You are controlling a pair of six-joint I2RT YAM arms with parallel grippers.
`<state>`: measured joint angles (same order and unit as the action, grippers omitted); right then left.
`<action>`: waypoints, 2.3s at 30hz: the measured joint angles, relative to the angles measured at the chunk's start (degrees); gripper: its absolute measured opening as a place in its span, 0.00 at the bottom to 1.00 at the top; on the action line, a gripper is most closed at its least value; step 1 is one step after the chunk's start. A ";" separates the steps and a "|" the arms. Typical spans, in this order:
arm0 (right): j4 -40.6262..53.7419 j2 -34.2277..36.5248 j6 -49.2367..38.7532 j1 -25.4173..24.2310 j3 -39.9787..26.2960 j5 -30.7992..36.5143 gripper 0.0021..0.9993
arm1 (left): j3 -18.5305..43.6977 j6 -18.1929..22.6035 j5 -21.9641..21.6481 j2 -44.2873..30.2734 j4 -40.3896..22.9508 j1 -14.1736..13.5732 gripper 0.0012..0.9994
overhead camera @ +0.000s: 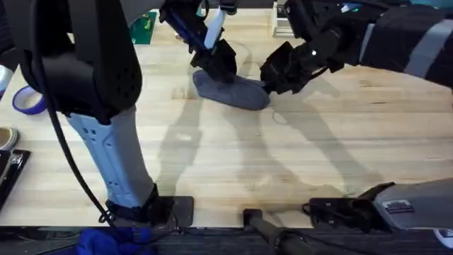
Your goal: Unzip the bag, pick up the pens from the table one at a time and place them inside, then zip the bag closed.
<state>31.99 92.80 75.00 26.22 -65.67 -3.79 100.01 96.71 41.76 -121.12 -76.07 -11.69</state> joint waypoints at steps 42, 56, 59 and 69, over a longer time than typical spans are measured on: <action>8.54 -1.76 -4.23 -10.24 0.00 -13.90 0.03 | -0.44 0.00 3.63 0.00 -0.04 -1.68 0.04; 11.74 -5.84 -6.59 -14.19 0.02 -15.43 0.03 | -0.44 -0.07 6.95 0.00 0.09 -2.20 0.04; 12.09 -5.84 -7.37 -15.17 0.02 -15.82 0.03 | -0.44 -0.22 6.95 0.00 0.26 -2.29 0.04; 14.90 -5.99 -9.51 -18.24 0.02 -16.65 0.03 | -0.44 -0.31 6.59 0.00 0.28 -2.31 0.04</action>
<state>46.89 86.81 65.49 7.98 -65.65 -20.45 99.57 96.39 48.34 -121.12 -75.79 -14.00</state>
